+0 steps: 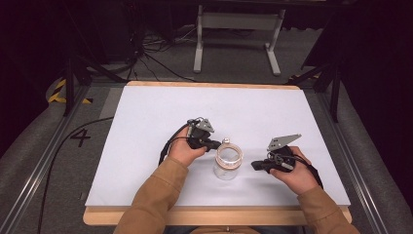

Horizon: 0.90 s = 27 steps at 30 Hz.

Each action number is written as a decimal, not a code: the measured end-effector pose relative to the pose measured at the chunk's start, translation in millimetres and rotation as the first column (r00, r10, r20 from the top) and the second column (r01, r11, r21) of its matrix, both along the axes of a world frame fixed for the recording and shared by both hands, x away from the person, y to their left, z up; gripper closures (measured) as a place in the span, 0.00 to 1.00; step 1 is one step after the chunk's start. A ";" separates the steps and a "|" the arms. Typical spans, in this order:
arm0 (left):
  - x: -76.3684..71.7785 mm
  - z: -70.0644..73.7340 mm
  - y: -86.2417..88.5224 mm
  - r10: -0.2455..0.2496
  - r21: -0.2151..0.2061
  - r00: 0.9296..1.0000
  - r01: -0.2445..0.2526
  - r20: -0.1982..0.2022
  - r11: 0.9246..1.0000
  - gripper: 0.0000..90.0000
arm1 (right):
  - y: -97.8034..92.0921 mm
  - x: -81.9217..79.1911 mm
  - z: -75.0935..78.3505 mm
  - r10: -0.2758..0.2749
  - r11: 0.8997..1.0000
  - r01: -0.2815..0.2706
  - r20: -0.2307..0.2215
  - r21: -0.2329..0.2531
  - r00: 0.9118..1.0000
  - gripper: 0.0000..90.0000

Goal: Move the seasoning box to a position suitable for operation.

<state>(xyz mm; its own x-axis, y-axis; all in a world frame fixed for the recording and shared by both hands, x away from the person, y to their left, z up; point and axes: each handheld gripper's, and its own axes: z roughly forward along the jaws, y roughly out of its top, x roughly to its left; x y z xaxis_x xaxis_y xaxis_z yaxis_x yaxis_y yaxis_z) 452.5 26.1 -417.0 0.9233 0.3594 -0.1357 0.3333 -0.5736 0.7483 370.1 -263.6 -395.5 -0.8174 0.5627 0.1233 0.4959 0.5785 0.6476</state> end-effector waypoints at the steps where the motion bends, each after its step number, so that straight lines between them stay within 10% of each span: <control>1: 0.2 -0.5 -0.3 0.003 -0.004 1.000 -0.003 0.003 1.000 1.00 | -0.2 -0.3 0.0 -0.001 1.000 0.001 0.001 -0.001 1.000 1.00; 27: 6.1 1.3 -11.0 -0.039 -0.011 0.999 0.040 0.004 0.999 1.00 | -7.5 -7.8 0.4 -0.013 1.000 0.013 0.004 0.000 1.000 1.00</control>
<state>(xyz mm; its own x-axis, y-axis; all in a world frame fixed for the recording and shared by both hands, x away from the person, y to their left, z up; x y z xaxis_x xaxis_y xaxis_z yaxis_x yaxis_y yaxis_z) 458.6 15.2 -415.7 0.9372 0.3211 -0.1360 0.3077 -0.5778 0.7560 362.3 -271.1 -395.2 -0.8107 0.5729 0.1201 0.5005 0.5719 0.6500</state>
